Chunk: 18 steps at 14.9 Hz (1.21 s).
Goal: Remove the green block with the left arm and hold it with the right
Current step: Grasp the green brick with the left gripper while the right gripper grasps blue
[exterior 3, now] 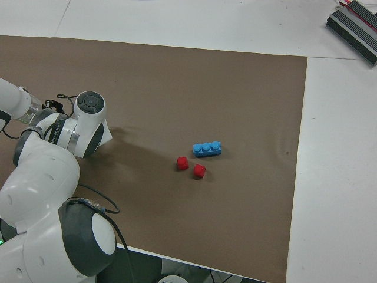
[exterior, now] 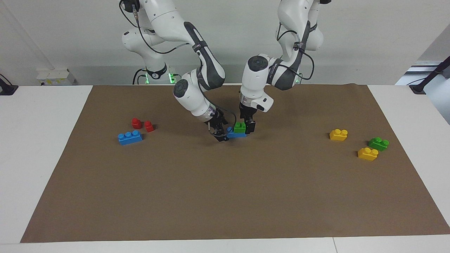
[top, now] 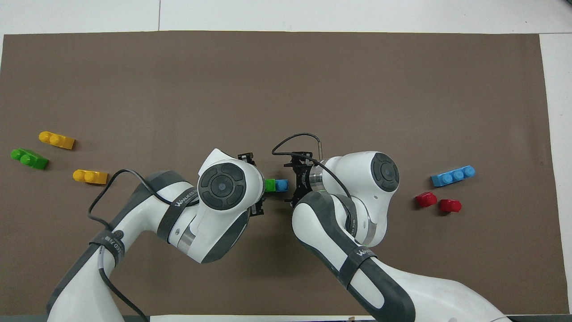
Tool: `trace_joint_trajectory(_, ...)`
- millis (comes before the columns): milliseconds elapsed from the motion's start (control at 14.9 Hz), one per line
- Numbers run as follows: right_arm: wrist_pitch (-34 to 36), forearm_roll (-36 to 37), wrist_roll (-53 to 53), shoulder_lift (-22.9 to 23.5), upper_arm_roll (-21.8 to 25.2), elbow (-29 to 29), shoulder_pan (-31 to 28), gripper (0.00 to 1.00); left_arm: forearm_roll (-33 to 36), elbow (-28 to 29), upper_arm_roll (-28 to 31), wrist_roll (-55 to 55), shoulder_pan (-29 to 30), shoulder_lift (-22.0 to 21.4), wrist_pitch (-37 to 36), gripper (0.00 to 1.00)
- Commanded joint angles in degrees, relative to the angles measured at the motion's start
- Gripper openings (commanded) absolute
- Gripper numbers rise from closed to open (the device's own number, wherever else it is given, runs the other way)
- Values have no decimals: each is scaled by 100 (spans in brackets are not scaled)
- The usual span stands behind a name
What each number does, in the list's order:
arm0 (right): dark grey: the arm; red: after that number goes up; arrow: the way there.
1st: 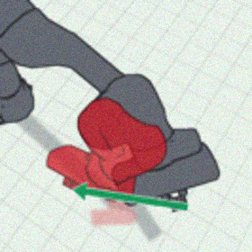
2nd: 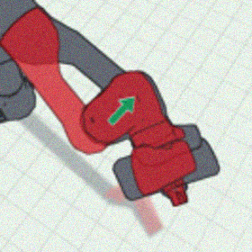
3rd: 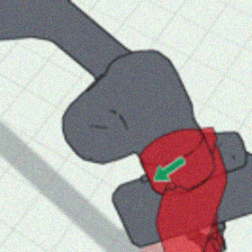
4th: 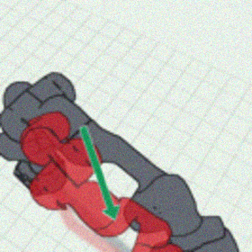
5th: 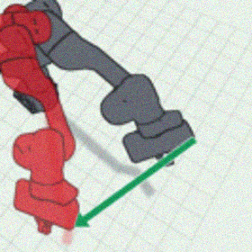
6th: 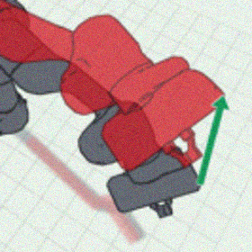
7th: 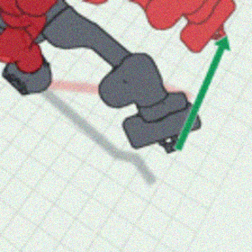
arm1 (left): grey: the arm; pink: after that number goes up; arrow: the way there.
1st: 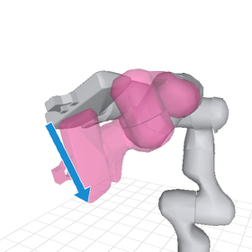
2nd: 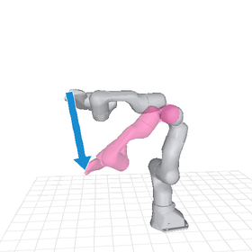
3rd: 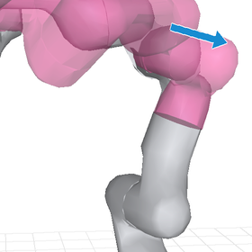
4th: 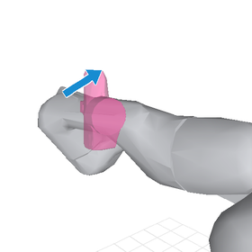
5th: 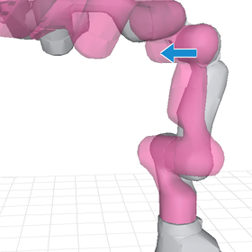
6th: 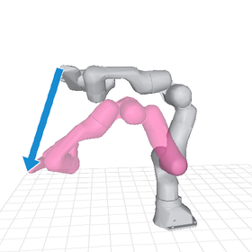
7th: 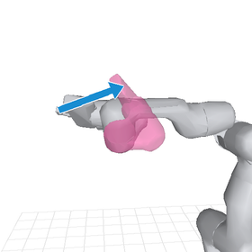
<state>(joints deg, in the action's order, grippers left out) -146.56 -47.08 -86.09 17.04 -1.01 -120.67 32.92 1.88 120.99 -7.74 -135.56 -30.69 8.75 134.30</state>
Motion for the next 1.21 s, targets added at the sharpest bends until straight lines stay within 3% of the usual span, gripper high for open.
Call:
trace_joint_trajectory(0, -215, -179, 101, 98, -4, -18, 57, 100, 242, -164, 70, -260, -104, 206, 96, 100)
trace_joint_trajectory(538, -294, -179, 101, 186, -4, -36, 171, 98, 391, -225, 62, -199, -95, 224, 8, 100)
trace_joint_trajectory(673, -312, -179, 101, 177, -4, -44, 171, 91, 471, -225, 62, -155, -77, 224, 17, 100)
trace_joint_trajectory(1143, -364, -223, 92, 186, -4, -44, 171, 51, 462, -208, 62, -216, -77, 224, 35, 100)
